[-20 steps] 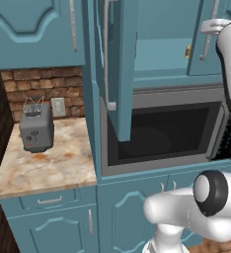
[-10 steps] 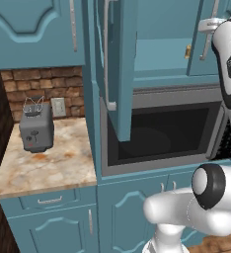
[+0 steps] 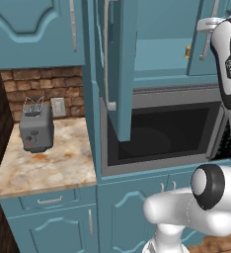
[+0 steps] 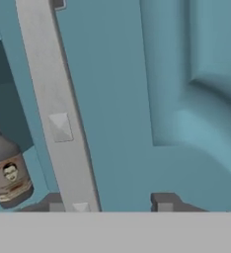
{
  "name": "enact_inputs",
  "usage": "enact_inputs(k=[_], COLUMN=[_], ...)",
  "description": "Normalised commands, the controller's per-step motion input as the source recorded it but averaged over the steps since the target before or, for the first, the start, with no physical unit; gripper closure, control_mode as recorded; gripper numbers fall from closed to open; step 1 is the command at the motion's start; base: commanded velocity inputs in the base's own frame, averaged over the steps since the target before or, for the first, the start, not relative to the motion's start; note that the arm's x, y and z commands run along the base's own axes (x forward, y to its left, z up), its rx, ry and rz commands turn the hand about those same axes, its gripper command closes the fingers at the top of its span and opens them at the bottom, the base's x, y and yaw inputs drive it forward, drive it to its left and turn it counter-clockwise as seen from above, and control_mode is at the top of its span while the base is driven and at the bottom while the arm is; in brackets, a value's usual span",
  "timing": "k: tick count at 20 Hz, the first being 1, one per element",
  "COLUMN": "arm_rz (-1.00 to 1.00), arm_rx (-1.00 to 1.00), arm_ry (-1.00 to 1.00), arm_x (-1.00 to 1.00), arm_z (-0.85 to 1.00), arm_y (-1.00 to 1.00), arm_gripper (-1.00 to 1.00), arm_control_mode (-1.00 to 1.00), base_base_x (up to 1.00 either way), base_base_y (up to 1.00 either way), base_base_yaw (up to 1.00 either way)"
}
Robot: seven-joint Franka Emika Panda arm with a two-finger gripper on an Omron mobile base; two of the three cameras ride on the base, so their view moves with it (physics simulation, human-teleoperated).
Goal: Get the candle and the liquor from the cabinet and move them to the dining counter.
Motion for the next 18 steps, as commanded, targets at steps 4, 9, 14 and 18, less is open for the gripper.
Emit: enact_inputs(k=[4,9,14,18], arm_rz=[0.00,0.00,0.00,-0.04], arm_rx=[0.00,0.00,0.00,0.00], arm_ry=[0.00,-0.01,0.00,0.00], arm_x=[0.00,0.00,-0.08,-0.46], arm_z=[0.00,0.00,-0.04,0.00], arm_y=[0.28,0.16,-0.08,-0.40], arm_gripper=[1.00,1.00,1.00,1.00], arm_control_mode=[-1.00,-1.00,-1.00,-1.00], base_base_x=[0.00,0.00,0.00,0.00], base_base_y=[0.00,0.00,0.00,0.00], base_base_yaw=[0.00,0.00,0.00,0.00])
